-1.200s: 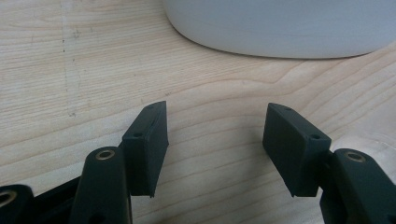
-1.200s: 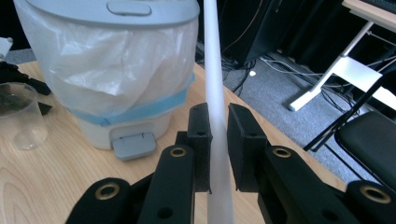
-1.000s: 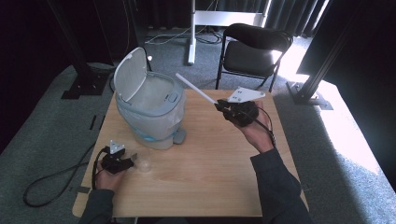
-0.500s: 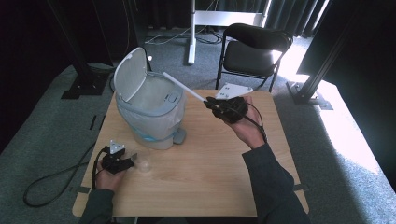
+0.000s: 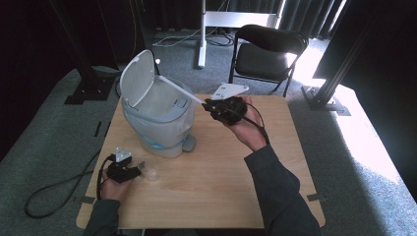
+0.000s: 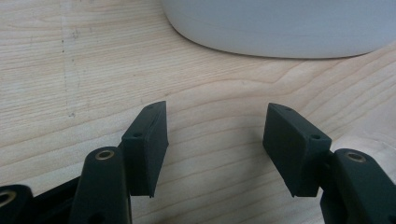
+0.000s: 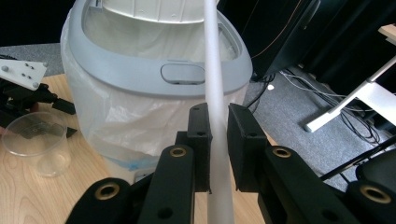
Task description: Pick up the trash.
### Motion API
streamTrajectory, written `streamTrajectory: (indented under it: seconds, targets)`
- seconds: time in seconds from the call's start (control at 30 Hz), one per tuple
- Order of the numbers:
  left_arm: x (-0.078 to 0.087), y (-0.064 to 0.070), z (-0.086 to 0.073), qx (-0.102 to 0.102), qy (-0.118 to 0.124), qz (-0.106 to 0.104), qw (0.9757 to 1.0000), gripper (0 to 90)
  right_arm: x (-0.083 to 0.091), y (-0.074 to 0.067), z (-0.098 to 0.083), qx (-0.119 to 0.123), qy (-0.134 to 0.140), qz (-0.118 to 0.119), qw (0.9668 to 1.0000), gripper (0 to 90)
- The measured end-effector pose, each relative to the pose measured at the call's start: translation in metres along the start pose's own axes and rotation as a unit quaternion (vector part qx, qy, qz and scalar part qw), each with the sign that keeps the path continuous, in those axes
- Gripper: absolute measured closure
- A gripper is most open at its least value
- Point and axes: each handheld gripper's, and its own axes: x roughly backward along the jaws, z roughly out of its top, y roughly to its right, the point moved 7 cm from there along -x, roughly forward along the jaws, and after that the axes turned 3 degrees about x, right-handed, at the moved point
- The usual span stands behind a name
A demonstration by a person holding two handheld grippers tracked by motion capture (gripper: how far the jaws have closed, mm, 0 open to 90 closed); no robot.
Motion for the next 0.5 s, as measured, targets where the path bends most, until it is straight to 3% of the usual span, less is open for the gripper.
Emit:
streamTrajectory:
  seconds: [0.5]
  targets:
    - [0.000,0.000,0.000,0.001,0.000,-0.001,1.0000,40.4,-0.020,-0.008,0.016,0.006,-0.019,0.003,0.9998,79.7]
